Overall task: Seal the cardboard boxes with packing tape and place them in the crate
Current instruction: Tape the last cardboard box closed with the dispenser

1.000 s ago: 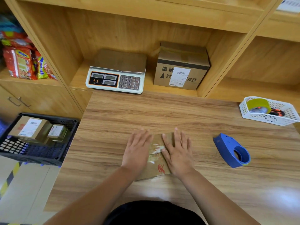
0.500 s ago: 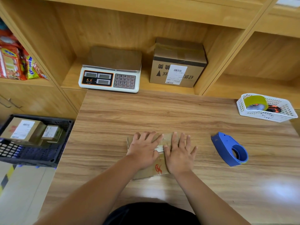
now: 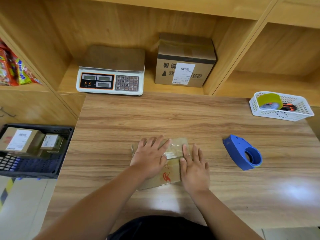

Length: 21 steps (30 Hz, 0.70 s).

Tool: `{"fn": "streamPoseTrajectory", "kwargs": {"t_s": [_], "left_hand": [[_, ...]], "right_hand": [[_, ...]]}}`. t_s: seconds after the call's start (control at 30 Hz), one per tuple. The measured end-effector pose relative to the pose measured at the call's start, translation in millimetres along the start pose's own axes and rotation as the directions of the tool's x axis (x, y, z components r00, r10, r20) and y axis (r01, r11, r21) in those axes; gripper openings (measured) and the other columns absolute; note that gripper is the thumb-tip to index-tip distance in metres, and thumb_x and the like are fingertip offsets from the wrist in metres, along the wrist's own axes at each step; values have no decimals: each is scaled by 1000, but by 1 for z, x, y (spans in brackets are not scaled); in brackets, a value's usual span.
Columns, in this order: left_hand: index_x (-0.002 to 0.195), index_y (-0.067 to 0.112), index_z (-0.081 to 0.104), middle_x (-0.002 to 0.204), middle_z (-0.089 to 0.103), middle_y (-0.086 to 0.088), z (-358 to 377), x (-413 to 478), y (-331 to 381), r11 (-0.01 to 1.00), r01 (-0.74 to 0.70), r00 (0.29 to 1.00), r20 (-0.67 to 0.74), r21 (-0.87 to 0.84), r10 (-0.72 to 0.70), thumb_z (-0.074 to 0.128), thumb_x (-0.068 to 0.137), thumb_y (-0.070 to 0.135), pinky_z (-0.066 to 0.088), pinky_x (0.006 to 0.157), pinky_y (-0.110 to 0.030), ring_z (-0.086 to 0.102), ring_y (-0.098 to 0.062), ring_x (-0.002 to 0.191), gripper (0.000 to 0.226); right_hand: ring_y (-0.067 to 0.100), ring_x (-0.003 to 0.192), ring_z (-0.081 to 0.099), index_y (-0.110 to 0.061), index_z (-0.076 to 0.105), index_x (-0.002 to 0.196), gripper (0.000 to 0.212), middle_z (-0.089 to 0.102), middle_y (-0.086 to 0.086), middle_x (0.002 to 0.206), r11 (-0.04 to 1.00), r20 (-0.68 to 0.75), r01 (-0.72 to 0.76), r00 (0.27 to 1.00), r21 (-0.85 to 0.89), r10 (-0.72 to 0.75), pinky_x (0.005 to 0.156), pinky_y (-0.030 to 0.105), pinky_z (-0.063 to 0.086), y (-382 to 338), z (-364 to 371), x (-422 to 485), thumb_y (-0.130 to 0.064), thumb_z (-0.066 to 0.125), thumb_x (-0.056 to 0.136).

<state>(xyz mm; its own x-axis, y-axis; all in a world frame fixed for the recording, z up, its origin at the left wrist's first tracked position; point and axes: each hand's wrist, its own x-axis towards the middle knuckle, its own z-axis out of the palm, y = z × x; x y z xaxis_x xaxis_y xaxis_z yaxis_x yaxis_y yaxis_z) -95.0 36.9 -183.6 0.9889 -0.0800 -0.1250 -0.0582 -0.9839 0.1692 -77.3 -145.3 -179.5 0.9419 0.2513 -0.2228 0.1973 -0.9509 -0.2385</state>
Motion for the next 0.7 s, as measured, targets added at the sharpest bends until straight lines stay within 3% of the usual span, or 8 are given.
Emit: {"fn": "streamPoseTrajectory", "kwargs": {"t_s": [0.07, 0.13, 0.2, 0.27, 0.33, 0.4, 0.5, 0.7], "left_hand": [[150, 33, -1, 158, 6, 2, -1, -1, 0, 1000, 2, 1000, -5, -15, -2, 6, 90, 47, 3, 110, -44, 12, -20, 138, 62], [150, 33, -1, 158, 8, 1, -2, -1, 0, 1000, 1, 1000, -8, -23, -1, 7, 90, 46, 3, 109, -42, 13, -19, 137, 62], [150, 33, 0, 158, 9, -1, -3, -2, 1, 999, 9, 1000, -5, -31, -10, 10, 91, 46, 4, 108, -42, 14, -20, 137, 61], [150, 31, 2, 157, 11, -4, -4, -3, 2, 999, 33, 999, 0, -31, -33, 14, 93, 45, 7, 109, -43, 15, -21, 138, 60], [151, 28, 4, 156, 15, -5, -5, -3, 4, 997, 66, 998, -5, -29, -66, 18, 94, 45, 11, 109, -42, 18, -22, 137, 61], [150, 25, 8, 150, 26, -3, -9, -2, 7, 993, 97, 995, -8, -61, -98, 24, 92, 43, 15, 107, -41, 25, -22, 133, 63], [149, 23, 14, 139, 38, -1, -13, 1, 15, 975, 164, 986, 13, -148, -164, 34, 86, 42, 21, 104, -40, 31, -22, 126, 69], [147, 24, 27, 138, 40, 4, -20, -5, 15, 886, 350, 921, -59, -305, -384, 47, 83, 51, 23, 103, -39, 32, -18, 128, 72]], "right_hand": [[17, 147, 6, -43, -4, 147, 54, 7, -5, 160, 997, -11, -11, 1000, 79, 12, 115, 44, 19, -1, -1, -2, -47, 18, 98], [22, 140, 29, -29, 8, 152, 62, 27, 1, 155, 984, -52, -65, 996, 163, 74, 106, 40, 32, -1, -2, -3, -50, 29, 97], [29, 122, 51, -16, 22, 145, 69, 49, 8, 139, 949, -45, -175, 980, 263, 193, 91, 37, 42, 0, -4, -4, -55, 40, 92], [30, 106, 60, -18, 41, 129, 58, 63, 8, 117, 919, 0, -255, 964, 300, 267, 80, 35, 45, 0, -4, -3, -59, 44, 88], [31, 93, 62, -21, 52, 105, 42, 68, 5, 94, 894, 39, -290, 955, 342, 295, 74, 35, 47, -1, -5, -2, -59, 45, 87], [31, 87, 62, -20, 55, 95, 38, 67, 5, 85, 864, 51, -295, 952, 407, 301, 73, 36, 47, -3, -7, 0, -56, 48, 87], [31, 84, 61, -17, 60, 93, 35, 67, 6, 84, 850, 24, -268, 957, 454, 289, 75, 39, 49, -5, -10, 4, -51, 50, 89], [31, 84, 63, -18, 65, 98, 26, 69, 8, 85, 868, -86, -105, 982, 486, 167, 69, 36, 48, -15, -19, 10, -41, 55, 90]]}}
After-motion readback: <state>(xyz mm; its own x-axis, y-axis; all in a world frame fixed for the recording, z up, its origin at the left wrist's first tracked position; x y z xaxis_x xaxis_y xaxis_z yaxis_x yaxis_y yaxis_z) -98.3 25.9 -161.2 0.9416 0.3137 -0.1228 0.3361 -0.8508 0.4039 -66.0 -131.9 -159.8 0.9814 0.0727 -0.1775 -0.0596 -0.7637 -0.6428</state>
